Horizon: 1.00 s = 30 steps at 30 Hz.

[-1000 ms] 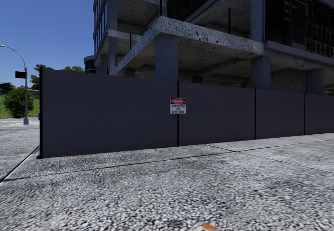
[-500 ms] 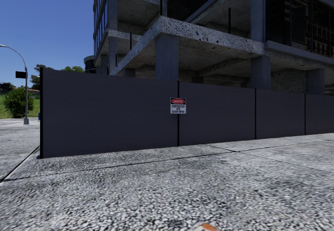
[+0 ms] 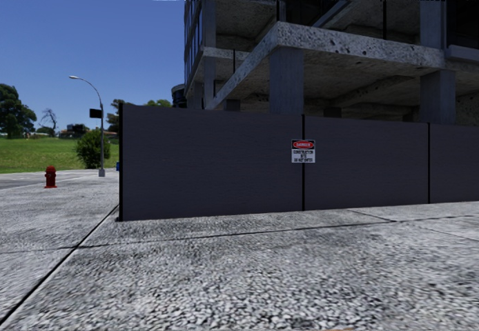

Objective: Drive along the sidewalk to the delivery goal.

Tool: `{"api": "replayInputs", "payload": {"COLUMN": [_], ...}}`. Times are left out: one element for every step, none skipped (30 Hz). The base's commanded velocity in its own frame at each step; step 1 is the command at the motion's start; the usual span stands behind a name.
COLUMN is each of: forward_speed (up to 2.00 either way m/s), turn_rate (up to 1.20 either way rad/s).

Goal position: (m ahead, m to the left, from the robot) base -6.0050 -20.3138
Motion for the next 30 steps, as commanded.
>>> {"api": "replayInputs", "payload": {"forward_speed": [0.0,0.0,0.0,0.0,0.0,0.0,0.0,0.0,0.0,0.0,0.0,0.0,0.0,0.0,0.0,0.0,0.0,0.0,0.0,0.0,0.0,0.0,0.0,0.0,0.0,0.0,0.0,0.0,0.0,0.0], "turn_rate": [0.55,0.55,0.55,0.55,0.55,0.55,0.55,0.55,0.55,0.55,0.55,0.55,0.55,0.55,0.54,0.54,0.54,0.54,0.54,0.54,0.54,0.54,0.54,0.54,0.54,0.58,0.58,0.61,0.63,0.63]}}
